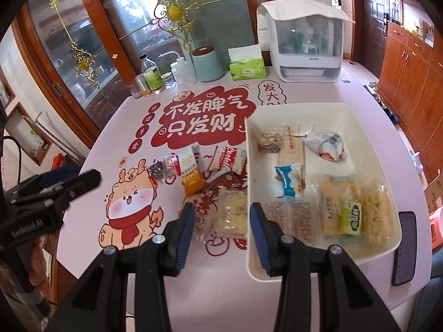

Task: Organize snacks
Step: 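Withdraw both tools from the tray toward the remaining snacks, then grasp the red-topped dark snack bag with the left tool while the right tool grasps the white-orange oat stick bag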

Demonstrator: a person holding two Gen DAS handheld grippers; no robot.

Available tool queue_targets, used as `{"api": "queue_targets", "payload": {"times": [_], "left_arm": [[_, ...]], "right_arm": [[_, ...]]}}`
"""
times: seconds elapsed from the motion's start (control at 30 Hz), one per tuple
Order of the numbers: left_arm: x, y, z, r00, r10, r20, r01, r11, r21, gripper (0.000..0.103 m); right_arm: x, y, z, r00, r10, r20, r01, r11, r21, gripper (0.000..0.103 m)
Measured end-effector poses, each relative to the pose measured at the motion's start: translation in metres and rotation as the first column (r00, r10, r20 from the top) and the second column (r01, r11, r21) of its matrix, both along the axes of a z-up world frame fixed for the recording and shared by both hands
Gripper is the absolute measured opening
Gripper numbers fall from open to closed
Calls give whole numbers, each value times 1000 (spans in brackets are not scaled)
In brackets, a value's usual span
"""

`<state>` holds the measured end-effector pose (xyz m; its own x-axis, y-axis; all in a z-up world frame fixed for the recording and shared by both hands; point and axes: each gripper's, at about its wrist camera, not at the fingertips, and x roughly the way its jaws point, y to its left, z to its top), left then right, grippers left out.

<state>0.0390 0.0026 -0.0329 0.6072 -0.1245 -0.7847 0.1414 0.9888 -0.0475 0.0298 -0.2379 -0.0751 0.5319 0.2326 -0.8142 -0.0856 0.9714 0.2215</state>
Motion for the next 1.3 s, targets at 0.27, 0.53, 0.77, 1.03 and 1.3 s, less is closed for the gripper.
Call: {"api": "queue_targets", "payload": {"times": [0.27,0.53,0.77,1.03,1.3], "left_arm": [[13,62,17,998,46,39,-48,998,34,82],[34,84,5,999,-31,28,28,993,114,86],[73,74,-42,987,-143,-67,151,979,137,86],[124,47,-118,938,-250,-240,295,939,175,86],[173,33,-183,891,-271,-365,349,922,170,86]], "right_arm": [[6,26,2,1000,-10,1,10,1000,25,41],[19,54,-4,1000,-7,-3,7,1000,22,49],[44,76,-21,1000,-1,-31,0,1000,-12,50],[89,105,-65,990,42,-131,-50,997,-58,50],[135,118,-118,968,56,-246,-81,992,-92,50]]}}
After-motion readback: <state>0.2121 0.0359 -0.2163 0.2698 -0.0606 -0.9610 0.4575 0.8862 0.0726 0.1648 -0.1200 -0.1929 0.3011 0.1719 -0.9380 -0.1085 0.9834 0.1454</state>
